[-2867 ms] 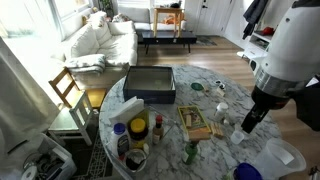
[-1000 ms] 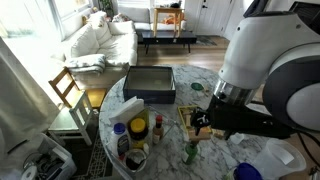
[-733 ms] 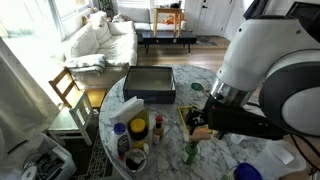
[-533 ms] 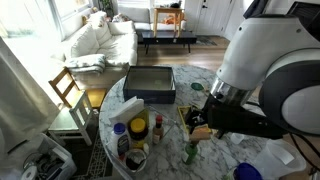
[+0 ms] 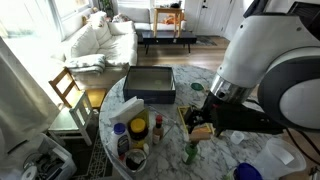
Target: Move the wooden block and the green bottle to the left
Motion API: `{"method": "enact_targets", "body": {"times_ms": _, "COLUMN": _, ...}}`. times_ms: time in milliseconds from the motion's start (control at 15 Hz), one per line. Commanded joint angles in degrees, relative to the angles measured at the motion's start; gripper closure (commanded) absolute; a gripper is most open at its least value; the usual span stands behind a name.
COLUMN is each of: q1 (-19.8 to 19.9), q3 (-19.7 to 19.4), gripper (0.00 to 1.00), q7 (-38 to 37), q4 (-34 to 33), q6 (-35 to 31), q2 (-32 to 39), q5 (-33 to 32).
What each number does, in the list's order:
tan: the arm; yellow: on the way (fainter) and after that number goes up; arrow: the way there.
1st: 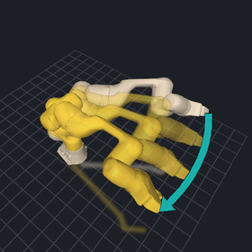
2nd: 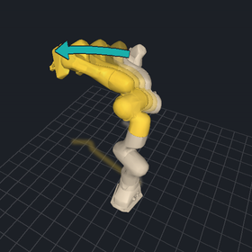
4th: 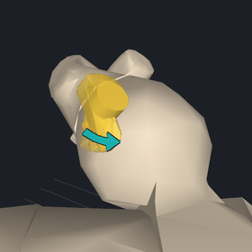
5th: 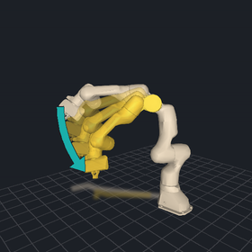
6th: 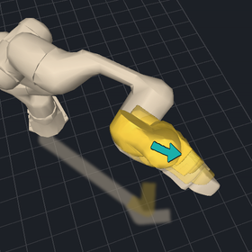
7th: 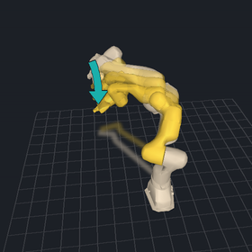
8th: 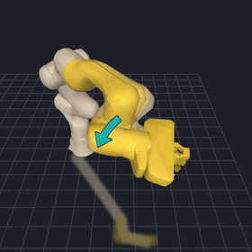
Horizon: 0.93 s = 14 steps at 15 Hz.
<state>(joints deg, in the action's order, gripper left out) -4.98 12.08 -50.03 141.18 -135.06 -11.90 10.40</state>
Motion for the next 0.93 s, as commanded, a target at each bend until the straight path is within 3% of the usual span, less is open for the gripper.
{"method": "enact_targets", "body": {"times_ms": 0, "q1": -1.6, "q3": -2.1, "gripper": 0.0, "q7": 9.0, "q4": 0.4, "q6": -1.3, "q2": 0.6, "q5": 3.7}}
{"method": "enact_targets", "body": {"times_ms": 200, "q1": -1.2, "q3": -2.1, "gripper": 0.0, "q7": 13.0, "q4": 0.1, "q6": -0.2, "q2": 1.3, "q5": 4.1}}
{"method": "enact_targets", "body": {"times_ms": 867, "q1": -0.6, "q3": -1.3, "gripper": 0.0, "q7": 10.2, "q4": -0.1, "q6": -0.6, "q2": 3.6, "q5": 0.3}}
